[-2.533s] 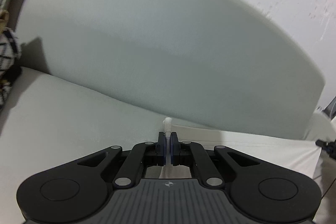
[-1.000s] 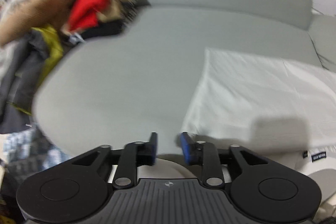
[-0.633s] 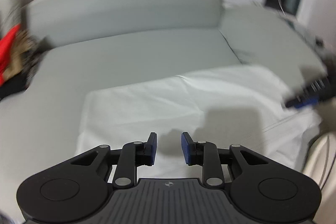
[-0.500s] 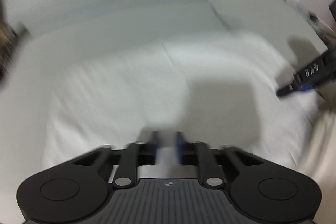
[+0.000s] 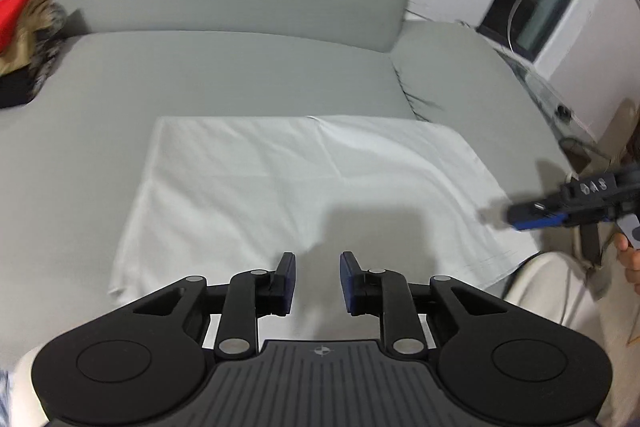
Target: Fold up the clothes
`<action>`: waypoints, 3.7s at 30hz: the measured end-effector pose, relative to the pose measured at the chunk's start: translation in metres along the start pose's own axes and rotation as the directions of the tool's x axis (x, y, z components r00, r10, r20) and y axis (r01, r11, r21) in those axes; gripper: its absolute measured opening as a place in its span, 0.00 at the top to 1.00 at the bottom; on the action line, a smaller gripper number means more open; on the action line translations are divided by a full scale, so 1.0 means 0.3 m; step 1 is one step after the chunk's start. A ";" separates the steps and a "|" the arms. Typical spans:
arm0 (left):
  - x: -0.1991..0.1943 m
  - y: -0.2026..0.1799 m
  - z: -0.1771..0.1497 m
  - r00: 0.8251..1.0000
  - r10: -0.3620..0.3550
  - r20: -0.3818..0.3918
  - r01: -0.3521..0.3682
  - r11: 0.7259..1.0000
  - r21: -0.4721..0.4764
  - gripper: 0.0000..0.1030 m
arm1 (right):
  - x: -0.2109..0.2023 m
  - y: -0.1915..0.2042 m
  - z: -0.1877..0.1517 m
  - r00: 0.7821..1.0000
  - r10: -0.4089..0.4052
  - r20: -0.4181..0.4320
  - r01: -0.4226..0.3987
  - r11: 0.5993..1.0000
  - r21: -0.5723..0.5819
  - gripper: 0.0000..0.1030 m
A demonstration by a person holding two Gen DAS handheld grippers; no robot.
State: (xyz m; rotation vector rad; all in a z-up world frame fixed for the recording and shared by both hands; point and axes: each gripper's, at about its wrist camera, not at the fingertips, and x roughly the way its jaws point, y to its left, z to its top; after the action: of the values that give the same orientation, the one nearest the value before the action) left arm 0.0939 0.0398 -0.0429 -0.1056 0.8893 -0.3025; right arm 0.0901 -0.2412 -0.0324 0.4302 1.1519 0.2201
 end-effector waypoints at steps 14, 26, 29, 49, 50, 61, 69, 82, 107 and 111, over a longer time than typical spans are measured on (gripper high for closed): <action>-0.036 0.082 0.093 0.998 -0.004 -0.060 -0.001 0.997 -0.082 0.61 | -0.026 0.111 0.006 0.996 -0.089 0.005 0.089 0.987 -0.135 0.31; 0.032 0.255 0.214 0.998 0.031 -0.053 -0.045 0.955 -0.293 0.52 | -0.009 -0.037 0.224 0.993 -0.070 0.100 0.062 0.995 0.079 0.22; 0.071 0.341 0.229 0.999 0.053 -0.010 -0.053 0.928 -0.370 0.52 | 0.016 -0.116 0.286 0.985 -0.032 0.169 0.009 0.990 0.139 0.25; 0.400 0.593 0.325 0.998 -0.044 0.044 0.062 0.809 -0.584 0.65 | 0.350 -0.385 0.585 0.994 -0.059 0.094 0.022 0.936 0.352 0.53; 0.404 0.587 0.326 0.998 -0.047 0.039 0.060 0.814 -0.577 0.70 | 0.357 -0.381 0.593 0.995 -0.058 0.083 0.025 0.935 0.354 0.52; 0.360 0.531 0.322 0.985 0.101 0.141 -0.022 0.877 -0.480 0.92 | 0.304 -0.358 0.503 0.946 -0.170 0.277 0.061 0.930 0.362 0.97; 0.370 0.491 0.312 0.966 0.249 0.062 -0.195 0.869 -0.455 0.82 | 0.293 -0.311 0.483 0.907 -0.296 0.298 0.177 0.912 0.369 0.97; -0.057 0.292 0.203 0.974 0.202 0.102 -0.144 0.900 -0.412 0.71 | -0.242 -0.324 0.225 0.875 -0.292 0.387 0.136 0.914 0.381 0.55; 0.033 -0.125 -0.209 0.971 0.236 0.023 -0.235 0.971 -0.039 0.82 | -0.051 0.021 -0.306 0.981 -0.142 0.135 0.159 0.980 -0.121 0.69; 0.005 -0.166 -0.249 0.961 0.263 -0.084 -0.266 0.964 -0.017 0.82 | -0.069 -0.043 -0.368 0.996 -0.090 0.000 0.090 0.995 0.034 0.66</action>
State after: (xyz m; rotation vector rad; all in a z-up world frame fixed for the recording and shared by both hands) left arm 0.0260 -0.0056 -0.0803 0.0005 0.9761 -0.0444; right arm -0.0199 -0.2370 -0.0580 0.4073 1.1717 0.1215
